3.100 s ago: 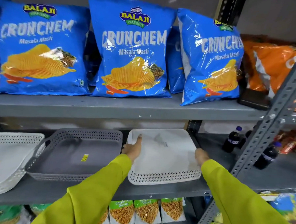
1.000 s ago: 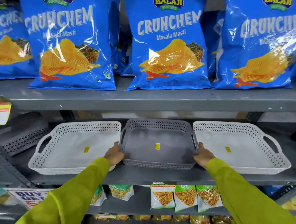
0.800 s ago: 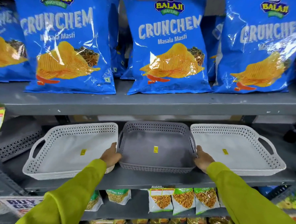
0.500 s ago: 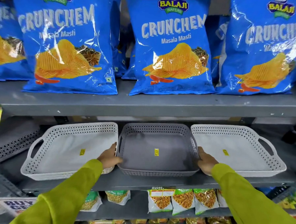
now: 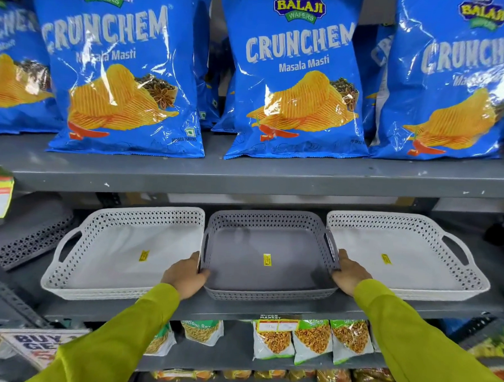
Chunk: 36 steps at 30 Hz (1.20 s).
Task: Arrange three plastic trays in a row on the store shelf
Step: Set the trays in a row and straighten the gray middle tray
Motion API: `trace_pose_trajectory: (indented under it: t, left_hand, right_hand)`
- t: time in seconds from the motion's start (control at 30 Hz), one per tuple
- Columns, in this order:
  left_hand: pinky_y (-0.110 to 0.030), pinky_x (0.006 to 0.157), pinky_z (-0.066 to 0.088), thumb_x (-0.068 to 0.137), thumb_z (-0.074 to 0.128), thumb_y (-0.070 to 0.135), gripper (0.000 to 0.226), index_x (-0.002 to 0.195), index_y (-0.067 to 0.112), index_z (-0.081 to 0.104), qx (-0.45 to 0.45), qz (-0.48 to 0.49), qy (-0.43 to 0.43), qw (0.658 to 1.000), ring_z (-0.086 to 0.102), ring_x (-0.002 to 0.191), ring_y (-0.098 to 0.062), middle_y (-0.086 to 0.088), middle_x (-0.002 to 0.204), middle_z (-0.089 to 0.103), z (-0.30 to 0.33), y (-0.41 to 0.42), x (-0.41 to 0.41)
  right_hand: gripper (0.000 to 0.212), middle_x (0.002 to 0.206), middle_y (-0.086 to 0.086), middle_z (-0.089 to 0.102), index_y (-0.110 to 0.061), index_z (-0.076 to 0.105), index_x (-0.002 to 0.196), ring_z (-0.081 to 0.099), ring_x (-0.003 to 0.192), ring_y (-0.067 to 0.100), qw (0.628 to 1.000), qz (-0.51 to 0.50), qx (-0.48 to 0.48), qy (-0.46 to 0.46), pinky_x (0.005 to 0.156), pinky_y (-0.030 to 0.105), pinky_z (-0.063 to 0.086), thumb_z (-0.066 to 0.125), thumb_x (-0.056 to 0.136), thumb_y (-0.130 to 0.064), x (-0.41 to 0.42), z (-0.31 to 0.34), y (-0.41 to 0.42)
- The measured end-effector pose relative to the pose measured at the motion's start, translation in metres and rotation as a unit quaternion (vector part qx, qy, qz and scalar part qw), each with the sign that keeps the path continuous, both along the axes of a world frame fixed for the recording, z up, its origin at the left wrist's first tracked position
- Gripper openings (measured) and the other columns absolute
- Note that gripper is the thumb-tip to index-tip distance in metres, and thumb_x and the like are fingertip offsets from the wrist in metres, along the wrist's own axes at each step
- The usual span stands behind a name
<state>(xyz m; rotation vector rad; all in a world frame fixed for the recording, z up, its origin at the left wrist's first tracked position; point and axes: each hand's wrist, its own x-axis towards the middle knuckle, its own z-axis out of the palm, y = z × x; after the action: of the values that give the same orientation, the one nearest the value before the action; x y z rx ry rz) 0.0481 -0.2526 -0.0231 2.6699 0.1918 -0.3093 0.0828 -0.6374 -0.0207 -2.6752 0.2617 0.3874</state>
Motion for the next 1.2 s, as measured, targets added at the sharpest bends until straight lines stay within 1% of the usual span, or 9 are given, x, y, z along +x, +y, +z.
trace_pose_trajectory:
  t: [0.13,0.2,0.4,0.6,0.8,0.87,0.9,1.03,1.2]
  left_hand:
    - [-0.038,0.085,0.050,0.095,0.041,0.037,0.041,0.130,0.016,0.043,0.033,0.002,-0.029,0.999,0.062,0.105,-0.036,-0.016,0.119,0.066,-0.005,-0.003,0.001]
    - [-0.039,0.086,0.050,0.095,0.039,0.036,0.038,0.127,0.016,0.045,0.048,0.003,-0.044,0.998,0.062,0.105,-0.037,-0.016,0.118,0.067,-0.006,-0.004,0.002]
    - [-0.040,0.089,0.050,0.095,0.038,0.035,0.036,0.122,0.014,0.049,0.061,0.009,-0.050,0.997,0.061,0.107,-0.038,-0.018,0.120,0.066,-0.004,-0.004,0.015]
    - [-0.041,0.093,0.050,0.095,0.039,0.037,0.039,0.124,0.014,0.050,0.066,0.019,-0.051,0.996,0.060,0.110,-0.038,-0.018,0.124,0.064,-0.003,0.001,0.038]
    - [-0.039,0.096,0.047,0.095,0.038,0.040,0.044,0.128,0.012,0.050,0.068,0.033,-0.042,0.996,0.058,0.116,-0.037,-0.018,0.129,0.062,0.001,0.002,0.055]
    - [-0.039,0.097,0.046,0.096,0.037,0.041,0.046,0.130,0.012,0.048,0.063,0.038,-0.030,0.997,0.057,0.118,-0.037,-0.019,0.131,0.060,0.002,0.002,0.056]
    - [-0.039,0.097,0.045,0.097,0.035,0.041,0.047,0.131,0.011,0.045,0.057,0.040,-0.020,0.997,0.056,0.119,-0.038,-0.020,0.132,0.059,0.002,0.001,0.056]
    - [-0.039,0.103,0.041,0.099,0.032,0.042,0.053,0.141,0.011,0.035,0.024,0.036,0.023,0.999,0.051,0.126,-0.037,-0.019,0.142,0.052,0.006,-0.002,0.050]
    - [-0.038,0.105,0.041,0.097,0.038,0.042,0.056,0.145,0.015,0.027,0.017,0.020,0.052,0.998,0.050,0.128,-0.037,-0.017,0.144,0.050,0.009,0.000,0.038]
  right_hand:
    - [0.069,0.136,0.019,0.055,-0.015,0.010,0.152,0.056,0.117,0.038,1.000,-0.005,-0.022,-0.001,0.094,0.038,0.048,0.044,0.093,-0.026,0.000,-0.004,0.001]
    - [0.068,0.135,0.020,0.055,-0.015,0.011,0.151,0.057,0.116,0.038,1.000,-0.002,-0.029,-0.005,0.094,0.038,0.048,0.043,0.093,-0.026,0.002,-0.005,0.001]
    - [0.057,0.127,0.021,0.060,-0.013,0.029,0.142,0.059,0.111,0.039,0.999,-0.003,-0.017,-0.042,0.092,0.039,0.049,0.045,0.089,-0.023,0.017,-0.003,0.005]
    - [0.050,0.120,0.018,0.064,-0.016,0.037,0.133,0.060,0.107,0.039,0.998,-0.002,-0.018,-0.054,0.090,0.040,0.050,0.048,0.086,-0.026,0.042,-0.004,0.009]
    - [0.065,0.129,0.019,0.060,-0.016,0.023,0.147,0.059,0.113,0.038,0.999,-0.016,-0.015,-0.036,0.093,0.038,0.050,0.048,0.088,-0.026,0.065,-0.002,0.016]
    - [0.069,0.134,0.020,0.056,-0.017,0.017,0.150,0.057,0.116,0.039,0.999,-0.018,-0.011,-0.028,0.094,0.037,0.048,0.048,0.089,-0.027,0.066,-0.003,0.016]
    - [0.069,0.135,0.019,0.056,-0.017,0.017,0.150,0.056,0.117,0.039,1.000,-0.017,-0.002,-0.023,0.094,0.036,0.047,0.049,0.089,-0.028,0.064,-0.003,0.015]
    - [0.058,0.129,0.018,0.059,-0.019,0.029,0.142,0.057,0.113,0.038,0.999,-0.005,0.032,-0.014,0.093,0.038,0.047,0.050,0.089,-0.030,0.054,-0.003,0.010]
    - [0.059,0.136,0.020,0.054,-0.014,0.022,0.147,0.055,0.120,0.038,1.000,-0.003,-0.005,-0.007,0.098,0.038,0.045,0.041,0.094,-0.033,0.045,-0.006,0.012]
